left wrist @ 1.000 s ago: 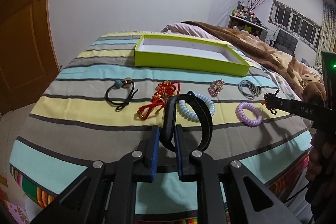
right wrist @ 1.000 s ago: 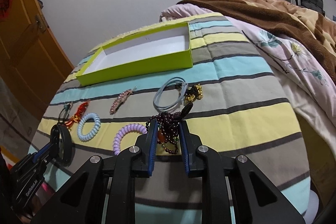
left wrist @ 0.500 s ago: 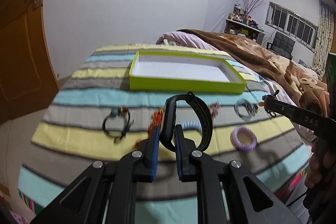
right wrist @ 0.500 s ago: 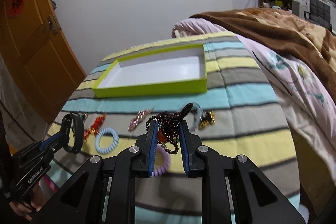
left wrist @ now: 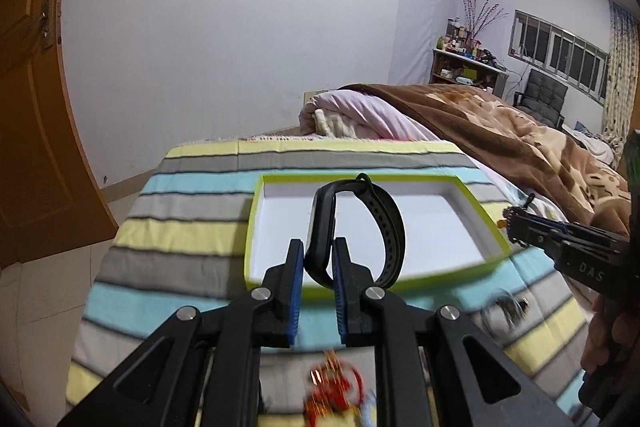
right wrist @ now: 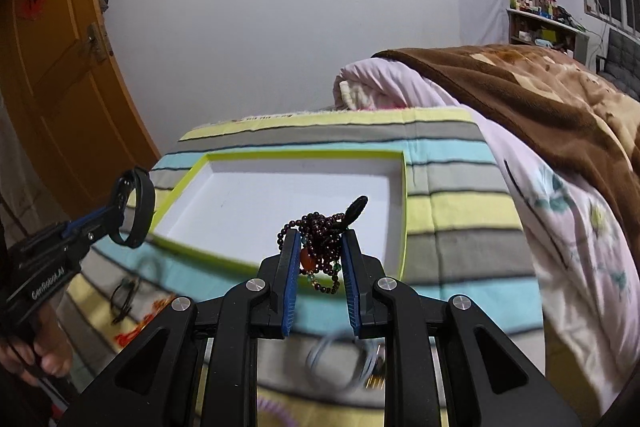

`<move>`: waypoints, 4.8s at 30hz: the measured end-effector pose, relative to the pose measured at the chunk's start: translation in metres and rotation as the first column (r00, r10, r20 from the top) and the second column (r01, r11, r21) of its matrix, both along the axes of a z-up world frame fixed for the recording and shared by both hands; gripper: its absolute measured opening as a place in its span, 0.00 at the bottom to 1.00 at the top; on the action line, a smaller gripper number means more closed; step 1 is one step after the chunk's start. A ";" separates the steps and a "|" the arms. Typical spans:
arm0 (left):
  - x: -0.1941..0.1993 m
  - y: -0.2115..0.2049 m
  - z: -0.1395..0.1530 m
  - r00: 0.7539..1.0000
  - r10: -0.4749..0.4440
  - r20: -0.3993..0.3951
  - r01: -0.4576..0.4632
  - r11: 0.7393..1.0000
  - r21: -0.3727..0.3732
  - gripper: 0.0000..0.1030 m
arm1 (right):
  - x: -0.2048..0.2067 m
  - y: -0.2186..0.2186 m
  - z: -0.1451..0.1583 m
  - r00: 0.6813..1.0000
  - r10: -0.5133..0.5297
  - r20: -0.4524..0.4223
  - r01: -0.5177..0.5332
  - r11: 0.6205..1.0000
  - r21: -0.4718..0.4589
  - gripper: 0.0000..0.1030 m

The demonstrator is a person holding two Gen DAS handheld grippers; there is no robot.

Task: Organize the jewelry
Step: 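Lift and carry the black band and bead bracelet over the lime-green box with both tools, then open the right tool to drop the bead bracelet while the left tool releases the black band in the box, then withdraw both tools from the box back over the remaining jewelry, then grasp the red knotted tassel with the left tool while the right tool grasps the gold charm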

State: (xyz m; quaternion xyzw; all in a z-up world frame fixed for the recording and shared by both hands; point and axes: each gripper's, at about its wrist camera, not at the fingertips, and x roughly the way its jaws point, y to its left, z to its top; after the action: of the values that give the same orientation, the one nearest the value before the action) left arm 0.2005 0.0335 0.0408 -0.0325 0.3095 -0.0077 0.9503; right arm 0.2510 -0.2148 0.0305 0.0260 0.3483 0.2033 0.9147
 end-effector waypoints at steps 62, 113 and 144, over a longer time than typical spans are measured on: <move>-0.050 0.013 0.007 0.996 0.059 0.066 -0.057 0.998 -0.033 0.30 | -0.067 -0.006 0.020 0.992 0.022 0.123 -0.019 1.000 -0.022 0.28; -0.151 0.002 -0.039 0.999 0.041 -0.008 -0.041 0.999 -0.018 0.30 | -0.164 -0.024 -0.014 0.996 0.023 0.092 -0.021 0.999 -0.025 0.28; -0.081 -0.001 -0.074 0.989 0.008 -0.148 -0.006 1.000 0.011 0.30 | -0.060 -0.026 -0.056 0.993 -0.094 -0.071 0.088 0.993 -0.078 0.28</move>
State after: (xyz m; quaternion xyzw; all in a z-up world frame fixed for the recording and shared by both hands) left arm 0.1195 0.0322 -0.0334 -0.0289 0.3789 -0.0003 0.9250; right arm 0.1911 -0.2406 -0.0260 0.0153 0.3880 0.1471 0.9097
